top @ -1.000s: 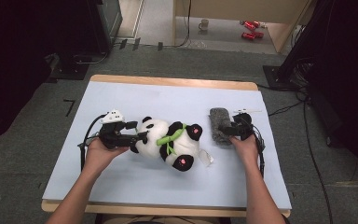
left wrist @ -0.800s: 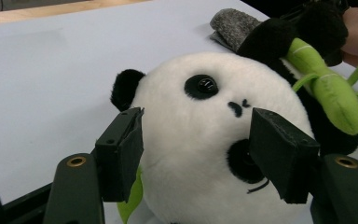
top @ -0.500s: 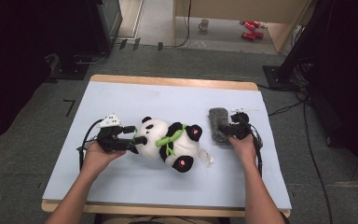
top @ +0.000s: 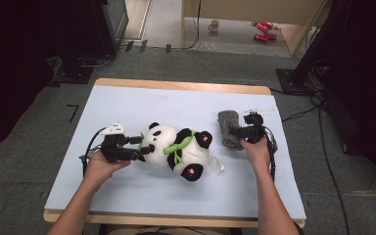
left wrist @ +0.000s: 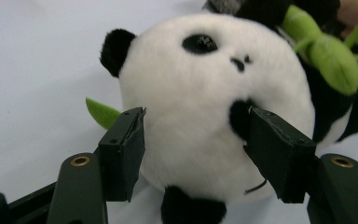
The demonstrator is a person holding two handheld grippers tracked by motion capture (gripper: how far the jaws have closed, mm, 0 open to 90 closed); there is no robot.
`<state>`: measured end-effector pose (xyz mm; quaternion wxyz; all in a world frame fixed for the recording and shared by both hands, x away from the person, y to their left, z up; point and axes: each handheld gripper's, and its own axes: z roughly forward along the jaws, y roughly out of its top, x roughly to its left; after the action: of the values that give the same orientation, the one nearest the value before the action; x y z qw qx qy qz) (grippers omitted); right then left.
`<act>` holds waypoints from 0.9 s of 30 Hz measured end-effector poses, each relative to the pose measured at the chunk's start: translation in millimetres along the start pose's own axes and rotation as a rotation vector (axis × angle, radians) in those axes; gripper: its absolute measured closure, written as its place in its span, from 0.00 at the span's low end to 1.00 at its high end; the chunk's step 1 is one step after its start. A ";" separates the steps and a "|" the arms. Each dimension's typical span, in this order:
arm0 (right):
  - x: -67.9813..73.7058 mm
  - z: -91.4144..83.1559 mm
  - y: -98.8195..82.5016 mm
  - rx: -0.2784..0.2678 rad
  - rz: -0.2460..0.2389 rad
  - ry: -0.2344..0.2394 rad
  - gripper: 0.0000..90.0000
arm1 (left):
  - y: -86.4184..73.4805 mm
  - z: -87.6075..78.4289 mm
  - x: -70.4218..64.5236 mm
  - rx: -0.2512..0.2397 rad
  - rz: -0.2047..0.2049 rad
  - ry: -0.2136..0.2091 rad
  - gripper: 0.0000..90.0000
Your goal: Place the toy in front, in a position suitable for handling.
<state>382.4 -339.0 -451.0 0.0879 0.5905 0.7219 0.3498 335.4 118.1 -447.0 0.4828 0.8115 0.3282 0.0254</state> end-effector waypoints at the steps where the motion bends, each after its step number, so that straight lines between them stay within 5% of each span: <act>1: 0.0 0.0 0.0 0.000 0.000 0.000 0.86 | -0.7 -0.9 -1.2 0.008 0.013 0.001 0.40; 4: 8.1 -8.3 4.3 -0.041 -0.030 0.010 0.86 | -4.5 -2.9 -2.5 0.024 0.058 0.012 0.37; 12: 30.1 -33.5 13.2 -0.103 -0.083 0.044 0.86 | -20.9 1.6 6.6 0.012 0.040 -0.038 0.36; 15: 40.3 -47.8 18.1 -0.135 -0.101 0.053 0.86 | -26.6 1.6 2.1 0.078 0.101 -0.024 0.38; 17: 43.1 -51.6 19.7 -0.146 -0.107 0.060 0.86 | -27.6 2.4 1.5 0.081 0.115 -0.016 0.38; 21: 59.4 -63.7 27.0 -0.170 -0.135 0.080 0.86 | -29.1 7.7 6.1 0.064 0.068 -0.043 0.38; 27: 91.1 -78.4 35.3 -0.207 -0.203 0.125 0.85 | -30.6 8.8 10.5 0.065 0.058 -0.081 0.47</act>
<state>341.9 -285.1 -345.5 0.1381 0.4793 0.7422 0.4476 331.2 126.9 -479.0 0.4681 0.8363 0.2855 -0.0043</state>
